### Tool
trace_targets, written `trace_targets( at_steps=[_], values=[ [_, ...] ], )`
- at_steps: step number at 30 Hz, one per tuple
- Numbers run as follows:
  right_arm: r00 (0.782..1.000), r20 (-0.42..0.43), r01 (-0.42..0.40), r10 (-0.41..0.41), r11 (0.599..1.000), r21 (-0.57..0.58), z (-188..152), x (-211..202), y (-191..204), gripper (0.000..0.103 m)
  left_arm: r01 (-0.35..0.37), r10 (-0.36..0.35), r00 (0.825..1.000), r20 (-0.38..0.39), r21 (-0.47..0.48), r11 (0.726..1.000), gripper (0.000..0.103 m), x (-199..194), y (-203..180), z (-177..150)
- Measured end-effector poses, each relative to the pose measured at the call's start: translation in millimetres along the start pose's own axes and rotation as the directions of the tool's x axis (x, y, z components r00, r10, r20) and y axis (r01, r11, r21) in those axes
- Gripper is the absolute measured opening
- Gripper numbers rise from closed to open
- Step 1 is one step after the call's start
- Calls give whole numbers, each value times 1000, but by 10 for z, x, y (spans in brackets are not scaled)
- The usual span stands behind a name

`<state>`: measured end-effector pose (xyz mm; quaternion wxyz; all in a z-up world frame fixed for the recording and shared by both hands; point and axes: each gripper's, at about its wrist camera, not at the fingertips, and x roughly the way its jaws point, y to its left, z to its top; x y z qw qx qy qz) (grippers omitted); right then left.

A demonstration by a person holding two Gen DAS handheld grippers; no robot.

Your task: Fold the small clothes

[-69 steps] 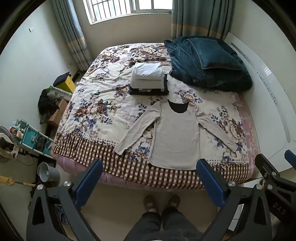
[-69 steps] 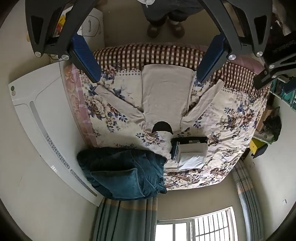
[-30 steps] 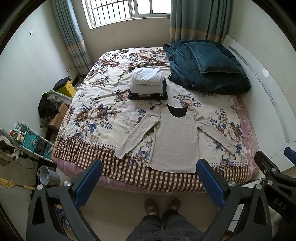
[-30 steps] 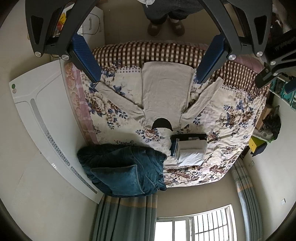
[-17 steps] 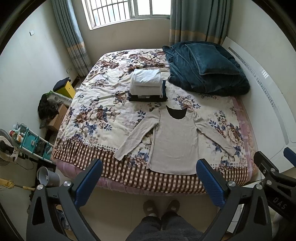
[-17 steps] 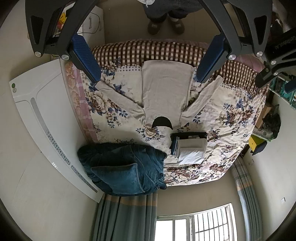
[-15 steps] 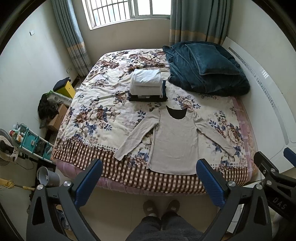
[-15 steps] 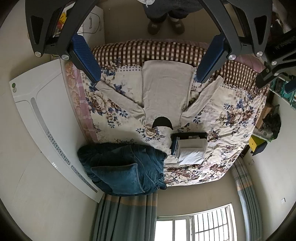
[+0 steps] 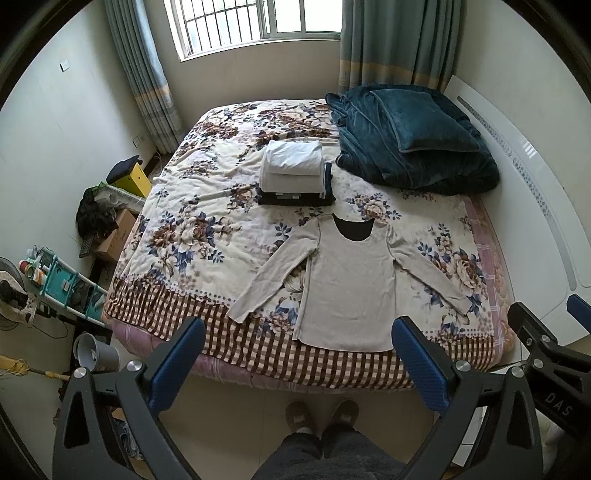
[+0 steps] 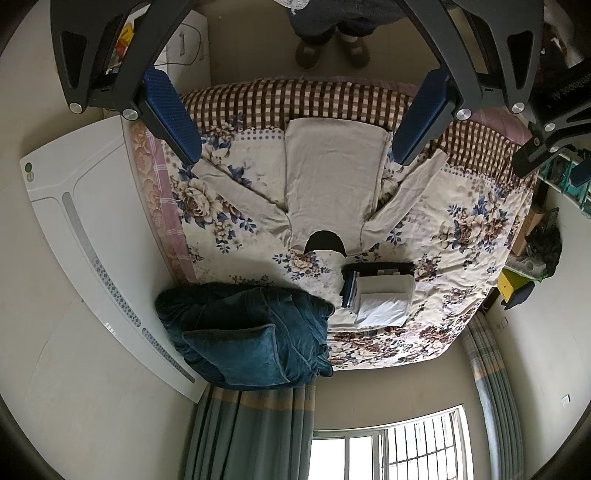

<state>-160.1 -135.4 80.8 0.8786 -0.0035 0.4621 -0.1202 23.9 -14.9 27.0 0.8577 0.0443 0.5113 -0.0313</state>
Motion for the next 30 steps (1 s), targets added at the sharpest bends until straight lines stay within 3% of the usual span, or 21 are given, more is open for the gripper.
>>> trace_targets(
  at_steps=[14, 17, 24, 27, 30],
  values=[
    [1000, -12, 5, -5, 1000, 15, 50, 75, -57, 103, 13, -13, 1000, -3, -3, 1000, 103, 18, 10, 87],
    [1000, -24, 13, -11, 999, 47, 46, 227, -85, 103, -3, 3, 999, 37, 7, 1000, 103, 150, -35, 239],
    [991, -108, 109, -83, 961, 253, -60, 1268, -579, 103, -36, 33, 997, 75, 48, 998, 103, 1083, -149, 384],
    [975, -174, 191, -137, 916, 352, -223, 1972, -961, 103, -44, 41, 998, 52, 60, 997, 103, 1583, -282, 444],
    [958, -260, 238, -123, 846, 477, -429, 2754, -1448, 103, -63, 64, 998, -2, 72, 995, 103, 2167, -477, 474]
  ],
)
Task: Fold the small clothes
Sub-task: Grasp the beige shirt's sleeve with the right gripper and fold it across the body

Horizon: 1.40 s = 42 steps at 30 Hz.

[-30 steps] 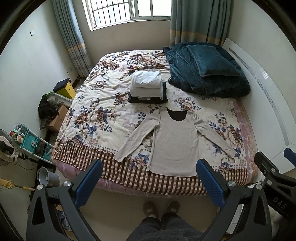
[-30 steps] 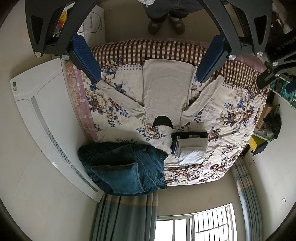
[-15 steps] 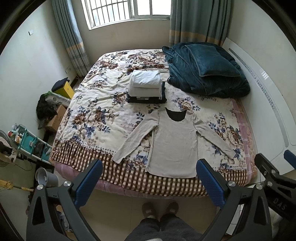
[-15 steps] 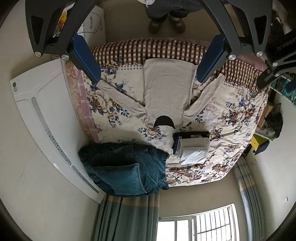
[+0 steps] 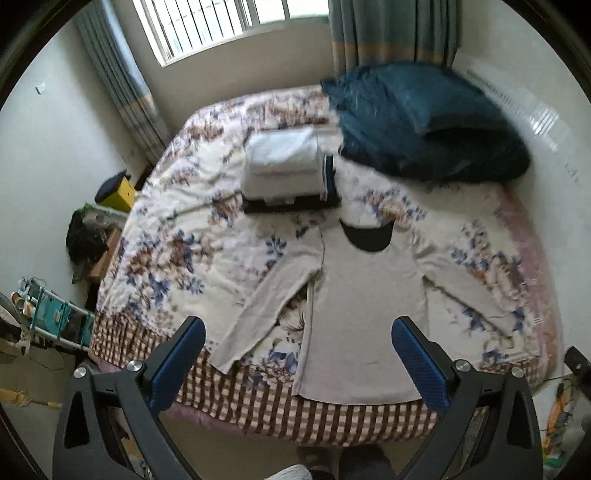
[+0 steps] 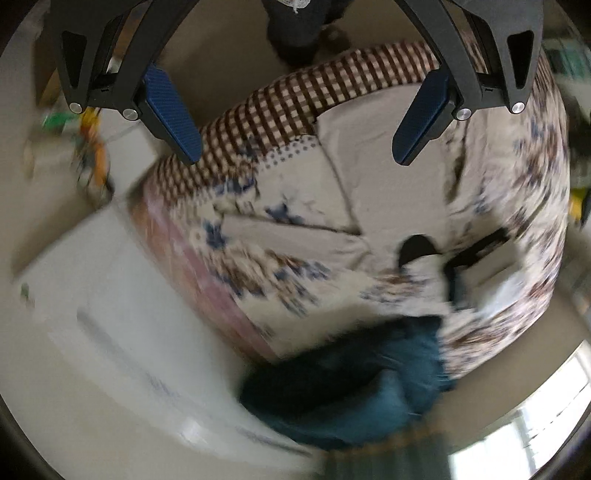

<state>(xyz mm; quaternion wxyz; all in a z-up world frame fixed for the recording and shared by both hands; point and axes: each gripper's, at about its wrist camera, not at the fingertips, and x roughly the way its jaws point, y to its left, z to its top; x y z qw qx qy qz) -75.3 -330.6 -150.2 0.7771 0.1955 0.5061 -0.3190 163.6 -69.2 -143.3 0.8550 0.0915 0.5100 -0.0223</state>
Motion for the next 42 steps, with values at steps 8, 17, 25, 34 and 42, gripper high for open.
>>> trace_targets(
  at_steps=[8, 17, 25, 34, 42],
  values=[
    [988, -157, 62, -4, 931, 361, 415, 2421, -1076, 103, -98, 98, 987, -128, 5, 995, 103, 1654, -693, -10],
    [973, -222, 99, 66, 749, 655, 361, 4195, -1810, 103, -134, 151, 924, -351, 71, 988, 103, 3382, -1180, -341],
    [989, -114, 41, 92, 575, 817, 368, 4914, -1870, 96, -145, 175, 907, -382, 106, 984, 103, 4061, -1362, -359],
    [998, -21, 56, -61, 661, 748, 905, 4702, -1316, 6, -137, 149, 914, -376, 58, 989, 103, 4225, -1189, -218],
    [986, 155, -131, 63, 870, 475, 1399, 3750, 139, 6, -142, 127, 936, -329, -21, 990, 103, 4062, -473, -79]
  ],
)
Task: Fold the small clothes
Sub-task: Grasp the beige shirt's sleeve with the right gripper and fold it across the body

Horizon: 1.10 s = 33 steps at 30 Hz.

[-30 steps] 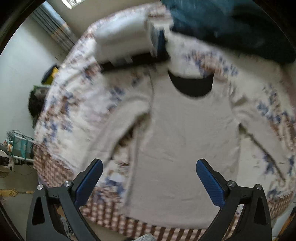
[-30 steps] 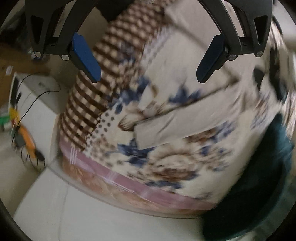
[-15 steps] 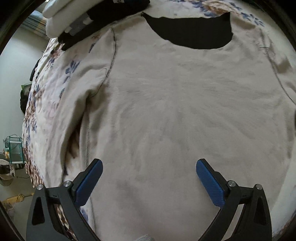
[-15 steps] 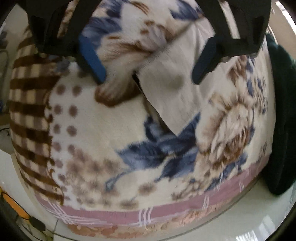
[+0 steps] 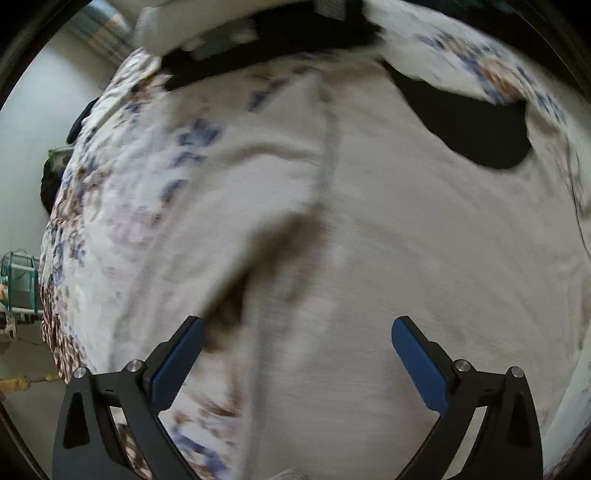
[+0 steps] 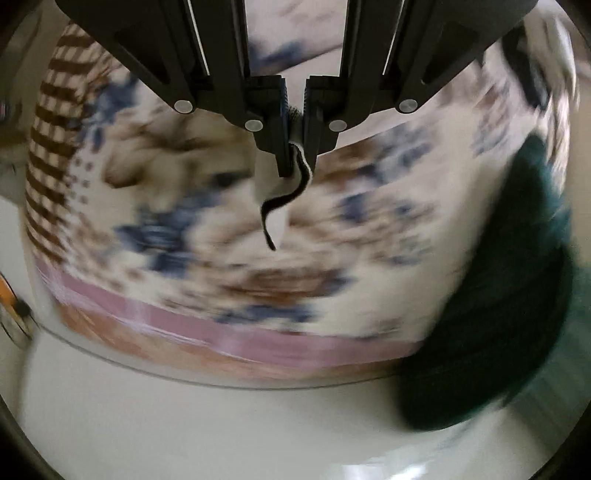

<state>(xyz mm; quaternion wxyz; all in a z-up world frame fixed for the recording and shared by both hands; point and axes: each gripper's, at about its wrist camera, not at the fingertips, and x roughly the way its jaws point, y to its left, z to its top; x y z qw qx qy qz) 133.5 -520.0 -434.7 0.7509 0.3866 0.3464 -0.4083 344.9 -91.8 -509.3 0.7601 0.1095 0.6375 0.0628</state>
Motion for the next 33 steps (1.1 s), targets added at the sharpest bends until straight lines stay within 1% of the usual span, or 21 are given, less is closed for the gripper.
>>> trace_targets(
  at_steps=[2, 3, 5, 8, 11, 12, 15, 17, 19, 21, 23, 26, 27, 30, 32, 33],
  values=[
    [998, -21, -65, 63, 994, -88, -230, -141, 469, 6, 3, -3, 1000, 12, -17, 1000, 103, -22, 219, 35],
    [993, -56, -114, 108, 984, -133, -427, -202, 780, 6, -7, 7, 1000, 20, -21, 1000, 103, -34, 346, 50],
    [980, -121, -178, 156, 965, -192, -788, -216, 1268, 6, -23, 24, 999, 43, -28, 999, 103, -49, 631, 68],
    [954, -221, -262, 201, 919, -293, -1528, -162, 2028, 6, -53, 57, 996, 66, -60, 997, 103, -26, 1065, 47],
    [929, -312, -318, 198, 858, -404, -2412, -6, 2756, 6, -73, 80, 995, 52, -124, 990, 103, 88, 1546, 4],
    [926, -327, -325, 188, 839, -437, -2645, 67, 2893, 6, -85, 91, 995, 35, -149, 985, 103, 166, 1727, -29],
    [922, -360, -329, 143, 778, -534, -3332, 211, 3288, 6, -113, 115, 993, -2, -194, 974, 103, 346, 2057, -114],
    [921, -373, -328, 110, 737, -591, -3692, 287, 3459, 6, -119, 116, 993, -27, -229, 966, 103, 470, 2281, -178],
    [925, -371, -316, 81, 708, -632, -3906, 337, 3559, 6, -127, 120, 992, -42, -250, 960, 103, 531, 2455, -229],
    [921, -383, -319, 68, 694, -645, -3984, 351, 3573, 6, -128, 119, 992, -52, -264, 956, 103, 578, 2584, -275],
    [917, -395, -329, 57, 668, -667, -3993, 282, 3565, 6, -121, 109, 992, -60, -281, 952, 103, 606, 2693, -316],
    [902, -430, -367, 43, 600, -710, -3965, 6, 3387, 6, -108, 94, 994, -63, -301, 947, 103, 593, 2815, -377],
    [896, -442, -381, 31, 565, -732, -3965, -135, 3272, 6, -104, 88, 994, -65, -304, 947, 103, 585, 2832, -391],
    [892, -451, -393, -12, 470, -790, -4060, -457, 2939, 6, -97, 77, 994, -74, -312, 945, 103, 568, 2877, -450],
    [885, -463, -402, -50, 422, -813, -4140, -634, 2711, 6, -95, 73, 994, -81, -313, 945, 103, 557, 2895, -486],
    [880, -469, -410, -69, 387, -826, -4204, -730, 2571, 6, -93, 70, 994, -83, -314, 945, 103, 548, 2900, -506]
  ],
)
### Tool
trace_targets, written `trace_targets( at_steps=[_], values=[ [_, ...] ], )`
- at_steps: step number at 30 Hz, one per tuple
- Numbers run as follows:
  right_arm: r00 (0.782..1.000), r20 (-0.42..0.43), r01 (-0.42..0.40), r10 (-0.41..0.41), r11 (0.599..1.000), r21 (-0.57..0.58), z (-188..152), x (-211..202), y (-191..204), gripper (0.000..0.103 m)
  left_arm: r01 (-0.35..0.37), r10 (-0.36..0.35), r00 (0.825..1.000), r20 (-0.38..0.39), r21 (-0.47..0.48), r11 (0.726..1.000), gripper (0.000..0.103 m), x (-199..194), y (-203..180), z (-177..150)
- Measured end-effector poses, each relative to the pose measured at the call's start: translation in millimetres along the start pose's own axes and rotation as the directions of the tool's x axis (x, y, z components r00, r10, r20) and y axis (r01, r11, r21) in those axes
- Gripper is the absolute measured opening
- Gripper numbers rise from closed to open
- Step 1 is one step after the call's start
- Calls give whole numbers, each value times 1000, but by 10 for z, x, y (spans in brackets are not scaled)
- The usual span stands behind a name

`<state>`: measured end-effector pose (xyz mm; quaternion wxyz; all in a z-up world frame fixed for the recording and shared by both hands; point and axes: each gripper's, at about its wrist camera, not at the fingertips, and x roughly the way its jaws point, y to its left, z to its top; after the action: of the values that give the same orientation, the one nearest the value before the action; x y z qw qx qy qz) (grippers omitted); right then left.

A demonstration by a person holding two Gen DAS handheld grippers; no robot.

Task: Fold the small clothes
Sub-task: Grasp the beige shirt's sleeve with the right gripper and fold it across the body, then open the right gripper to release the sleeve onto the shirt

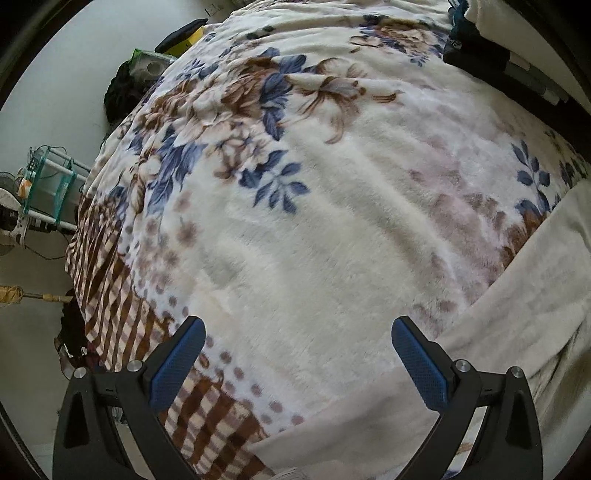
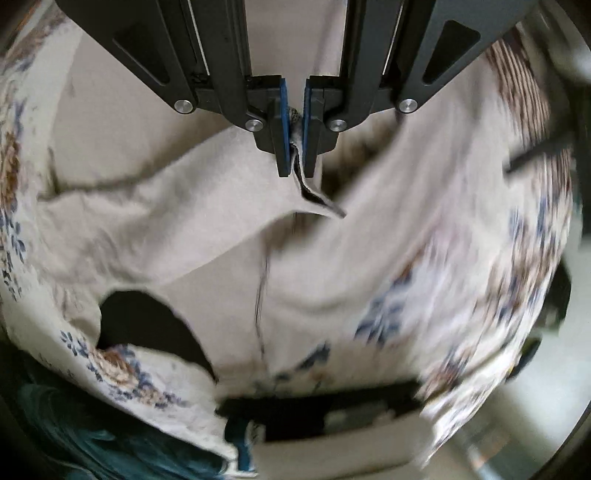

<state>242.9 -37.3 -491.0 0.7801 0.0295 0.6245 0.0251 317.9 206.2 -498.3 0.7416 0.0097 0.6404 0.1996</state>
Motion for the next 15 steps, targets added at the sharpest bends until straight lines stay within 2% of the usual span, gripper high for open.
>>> trace_targets(
  at_steps=[8, 13, 15],
  values=[
    [992, -120, -1, -33, 963, -271, -1182, 66, 402, 6, -14, 14, 1000, 2, 19, 1000, 103, -24, 36, -156],
    [986, -160, -6, -56, 932, -361, -1636, 117, 482, 6, -24, 24, 1000, -8, 17, 1000, 103, -18, 89, -305],
    [975, -204, 0, -87, 919, -395, -1788, 179, 486, 9, -34, 34, 999, -11, 13, 999, 103, -23, 121, -367]
  ],
)
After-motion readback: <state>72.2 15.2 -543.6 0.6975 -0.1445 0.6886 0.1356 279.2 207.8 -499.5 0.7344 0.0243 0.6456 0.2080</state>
